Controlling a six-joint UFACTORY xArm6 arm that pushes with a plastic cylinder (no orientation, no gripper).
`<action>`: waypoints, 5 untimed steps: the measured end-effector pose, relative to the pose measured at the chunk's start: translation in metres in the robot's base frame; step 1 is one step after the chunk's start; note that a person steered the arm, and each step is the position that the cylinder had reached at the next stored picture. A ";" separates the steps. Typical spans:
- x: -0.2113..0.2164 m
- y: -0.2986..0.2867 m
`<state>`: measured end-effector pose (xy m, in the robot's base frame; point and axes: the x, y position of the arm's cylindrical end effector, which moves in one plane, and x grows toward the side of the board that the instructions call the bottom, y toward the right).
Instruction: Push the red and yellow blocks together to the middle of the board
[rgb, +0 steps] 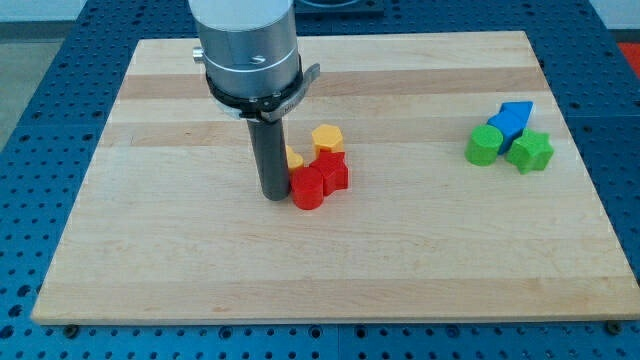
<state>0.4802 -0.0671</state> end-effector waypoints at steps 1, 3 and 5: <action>0.000 0.000; -0.007 0.013; -0.002 -0.010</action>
<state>0.4786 -0.0773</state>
